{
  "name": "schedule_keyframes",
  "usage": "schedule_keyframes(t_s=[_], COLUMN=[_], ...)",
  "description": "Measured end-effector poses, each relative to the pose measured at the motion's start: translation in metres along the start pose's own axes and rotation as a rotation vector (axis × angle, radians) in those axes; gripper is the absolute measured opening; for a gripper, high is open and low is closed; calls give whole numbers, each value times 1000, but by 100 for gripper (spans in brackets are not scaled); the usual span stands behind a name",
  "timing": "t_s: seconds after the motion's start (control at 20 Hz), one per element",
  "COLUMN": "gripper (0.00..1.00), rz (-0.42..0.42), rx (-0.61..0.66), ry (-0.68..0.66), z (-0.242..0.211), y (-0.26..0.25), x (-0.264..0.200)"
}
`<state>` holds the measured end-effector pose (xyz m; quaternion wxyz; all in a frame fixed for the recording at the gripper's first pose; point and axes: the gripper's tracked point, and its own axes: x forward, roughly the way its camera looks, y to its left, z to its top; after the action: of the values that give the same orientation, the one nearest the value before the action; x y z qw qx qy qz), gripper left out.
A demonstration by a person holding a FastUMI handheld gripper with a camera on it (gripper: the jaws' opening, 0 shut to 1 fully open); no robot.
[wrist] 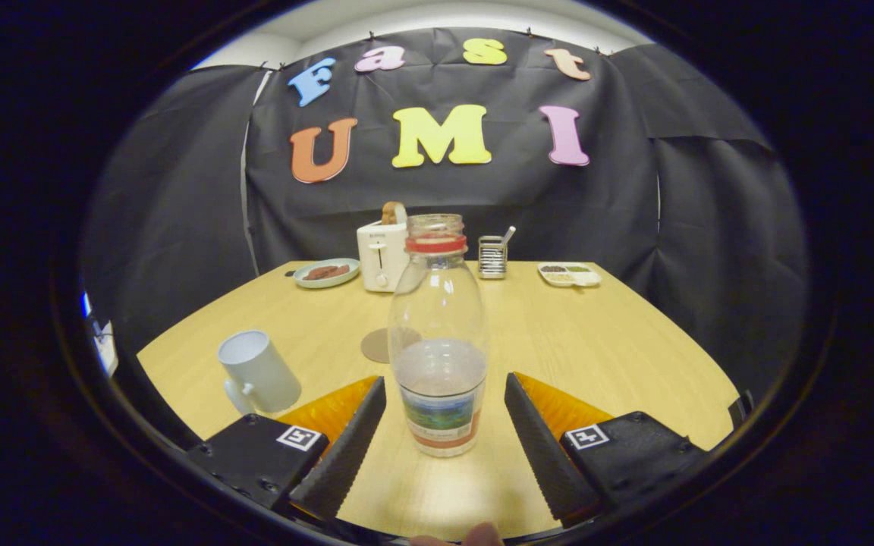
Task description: Take the bottle from table, then pour the juice into the cup, finally place the bottle on the coaster
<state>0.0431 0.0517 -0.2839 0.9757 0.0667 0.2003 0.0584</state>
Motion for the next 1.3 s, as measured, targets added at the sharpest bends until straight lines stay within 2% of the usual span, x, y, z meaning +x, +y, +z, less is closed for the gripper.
schedule_keyframes(t_s=[0.4,0.7,0.9,1.3], gripper=[99,82,79,74], rz=[-26,-62,-55,-53], rx=[29,25,40,-80], ry=[-41,-63,-84,-126], z=[-2,1,11,36], y=[12,10,11,24], x=[31,32,27,12])
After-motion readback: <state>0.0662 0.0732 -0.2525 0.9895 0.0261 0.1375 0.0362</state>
